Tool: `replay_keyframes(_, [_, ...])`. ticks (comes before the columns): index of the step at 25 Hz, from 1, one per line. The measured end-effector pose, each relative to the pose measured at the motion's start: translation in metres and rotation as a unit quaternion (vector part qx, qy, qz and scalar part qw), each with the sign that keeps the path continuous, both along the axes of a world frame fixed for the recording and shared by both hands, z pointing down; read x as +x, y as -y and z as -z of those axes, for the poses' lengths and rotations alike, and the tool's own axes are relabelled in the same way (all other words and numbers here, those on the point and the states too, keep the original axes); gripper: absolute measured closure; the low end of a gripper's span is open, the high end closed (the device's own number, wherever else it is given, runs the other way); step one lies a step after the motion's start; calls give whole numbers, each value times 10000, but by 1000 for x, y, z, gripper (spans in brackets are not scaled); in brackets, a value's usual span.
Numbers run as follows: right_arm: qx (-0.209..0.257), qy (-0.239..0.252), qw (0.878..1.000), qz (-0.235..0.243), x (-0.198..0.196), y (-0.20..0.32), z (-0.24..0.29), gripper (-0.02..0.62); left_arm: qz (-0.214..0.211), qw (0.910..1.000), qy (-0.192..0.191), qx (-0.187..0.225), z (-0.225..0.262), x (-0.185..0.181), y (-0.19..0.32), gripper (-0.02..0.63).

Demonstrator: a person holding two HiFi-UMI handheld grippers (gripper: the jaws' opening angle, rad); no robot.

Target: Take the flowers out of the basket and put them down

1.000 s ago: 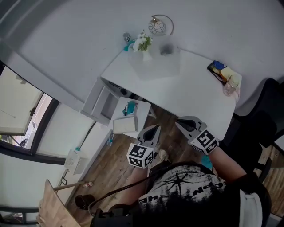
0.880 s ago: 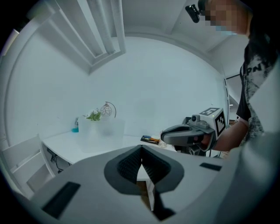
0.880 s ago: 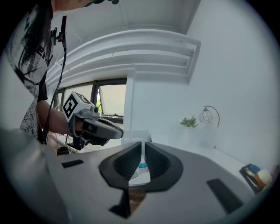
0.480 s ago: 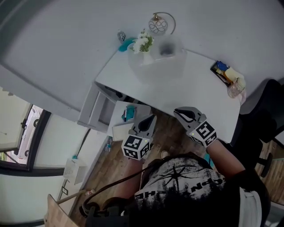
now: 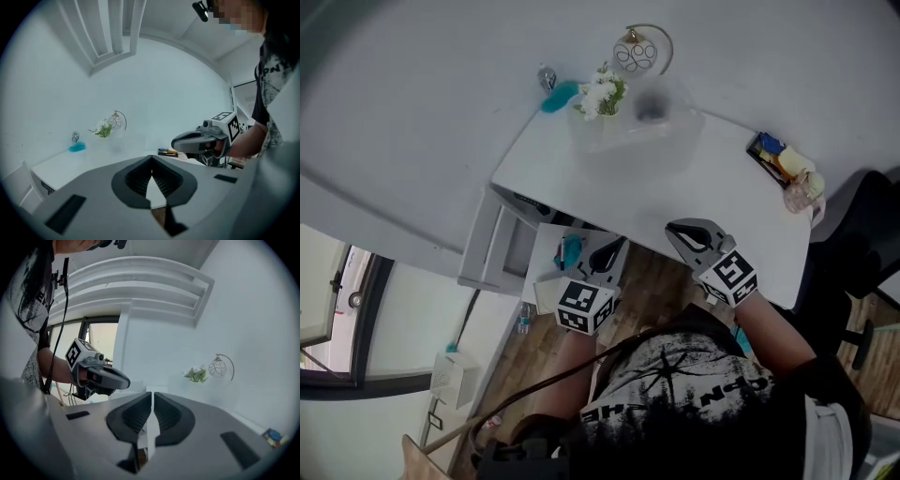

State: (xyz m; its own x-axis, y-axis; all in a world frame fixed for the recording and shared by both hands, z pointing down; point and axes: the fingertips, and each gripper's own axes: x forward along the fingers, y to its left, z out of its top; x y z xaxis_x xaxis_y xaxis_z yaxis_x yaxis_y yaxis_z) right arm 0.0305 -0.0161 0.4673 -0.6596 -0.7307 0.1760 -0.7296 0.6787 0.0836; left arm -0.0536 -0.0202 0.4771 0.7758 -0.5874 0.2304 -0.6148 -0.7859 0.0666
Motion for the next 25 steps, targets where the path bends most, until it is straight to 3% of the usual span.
replay_keyframes(13, [-15, -297, 9991, 291, -3, 75, 0, 577, 226, 9997, -48, -33, 4, 0, 79, 595])
replay_keyframes(25, [-76, 147, 9986, 498, 17, 150, 14, 577, 560, 9983, 39, -185, 1, 20, 145, 595])
